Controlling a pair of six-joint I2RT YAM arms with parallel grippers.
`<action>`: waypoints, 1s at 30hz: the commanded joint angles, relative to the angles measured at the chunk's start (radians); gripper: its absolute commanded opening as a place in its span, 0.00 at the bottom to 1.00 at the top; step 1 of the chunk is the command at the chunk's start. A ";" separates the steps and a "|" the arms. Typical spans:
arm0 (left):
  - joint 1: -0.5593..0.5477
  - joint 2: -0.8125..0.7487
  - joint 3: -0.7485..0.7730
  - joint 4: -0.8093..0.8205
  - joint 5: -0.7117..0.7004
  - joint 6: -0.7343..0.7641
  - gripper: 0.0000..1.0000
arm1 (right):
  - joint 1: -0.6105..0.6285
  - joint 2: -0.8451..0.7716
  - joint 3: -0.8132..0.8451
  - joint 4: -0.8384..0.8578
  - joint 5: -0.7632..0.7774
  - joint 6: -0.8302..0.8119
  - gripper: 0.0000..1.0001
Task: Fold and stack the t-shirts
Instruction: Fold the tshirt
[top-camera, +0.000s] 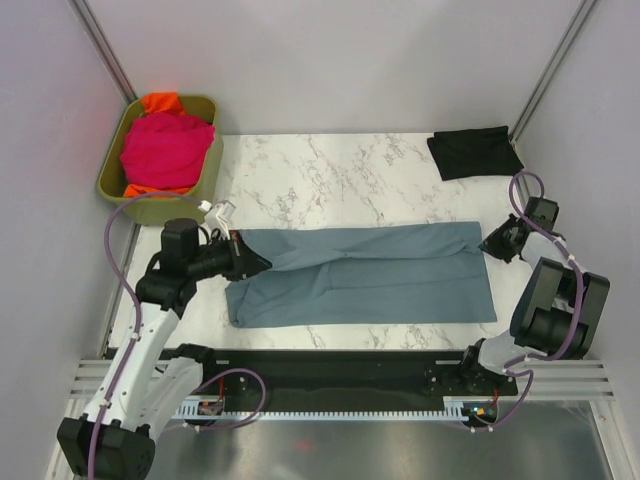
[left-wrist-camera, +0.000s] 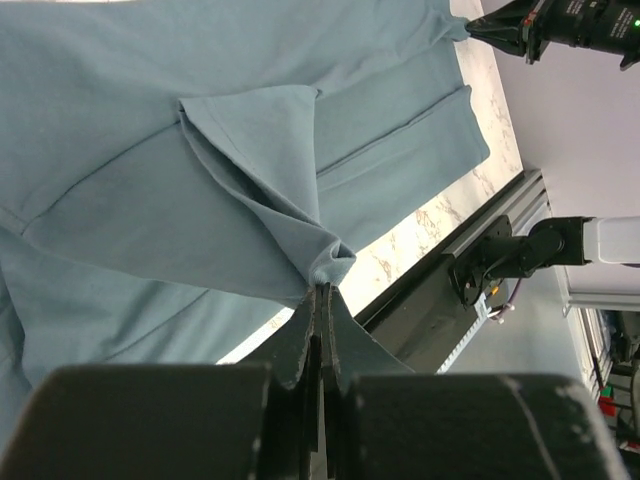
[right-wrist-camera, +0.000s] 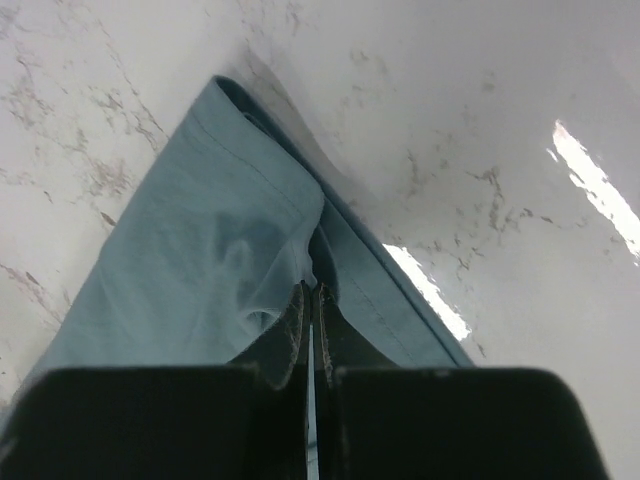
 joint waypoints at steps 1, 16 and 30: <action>-0.001 -0.039 0.011 -0.084 -0.005 -0.006 0.03 | -0.006 -0.077 -0.050 0.032 0.051 0.012 0.01; -0.021 -0.121 0.134 -0.382 -0.278 -0.032 0.69 | -0.013 -0.330 -0.084 0.031 0.047 0.069 0.87; -0.010 0.680 0.144 0.265 -0.269 -0.173 0.40 | 1.209 0.141 0.437 -0.032 0.301 -0.021 0.74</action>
